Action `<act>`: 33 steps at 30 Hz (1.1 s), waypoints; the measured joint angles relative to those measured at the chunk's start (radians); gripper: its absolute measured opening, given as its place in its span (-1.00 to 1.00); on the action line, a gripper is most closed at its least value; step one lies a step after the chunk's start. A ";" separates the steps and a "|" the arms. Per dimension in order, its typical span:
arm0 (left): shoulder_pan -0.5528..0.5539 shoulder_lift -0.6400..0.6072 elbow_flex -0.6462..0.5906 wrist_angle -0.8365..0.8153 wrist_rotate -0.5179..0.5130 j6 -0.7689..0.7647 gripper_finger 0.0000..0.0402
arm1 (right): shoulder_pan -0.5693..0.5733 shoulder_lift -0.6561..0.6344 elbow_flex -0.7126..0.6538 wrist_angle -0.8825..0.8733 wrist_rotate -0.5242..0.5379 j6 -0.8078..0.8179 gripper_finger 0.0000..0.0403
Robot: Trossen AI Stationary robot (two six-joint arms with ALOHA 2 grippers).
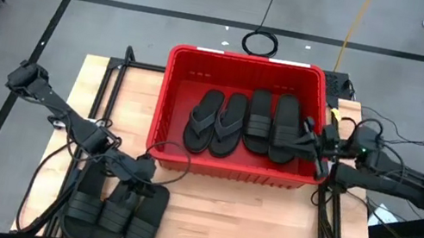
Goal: Pick and place slides into bin
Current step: Put the black slide into the red container
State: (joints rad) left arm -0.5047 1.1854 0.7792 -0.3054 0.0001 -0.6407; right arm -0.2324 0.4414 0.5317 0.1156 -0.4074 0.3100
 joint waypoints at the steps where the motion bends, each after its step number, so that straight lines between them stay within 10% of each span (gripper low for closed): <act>1: 0.005 0.000 0.000 -0.001 0.000 0.000 -0.67 | 0.022 -0.011 0.000 -0.016 0.020 0.003 -1.00; 22: -0.067 0.217 0.002 0.071 0.283 0.021 -0.64 | 0.222 -0.061 -0.002 -0.011 0.144 0.051 -1.00; 33: -0.064 0.304 0.002 0.109 0.289 0.062 0.02 | 0.221 -0.061 -0.002 -0.007 0.141 0.083 -1.00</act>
State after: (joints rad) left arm -0.5690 1.4894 0.7807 -0.1960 0.2890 -0.5791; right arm -0.0109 0.3805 0.5301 0.1089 -0.2663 0.3927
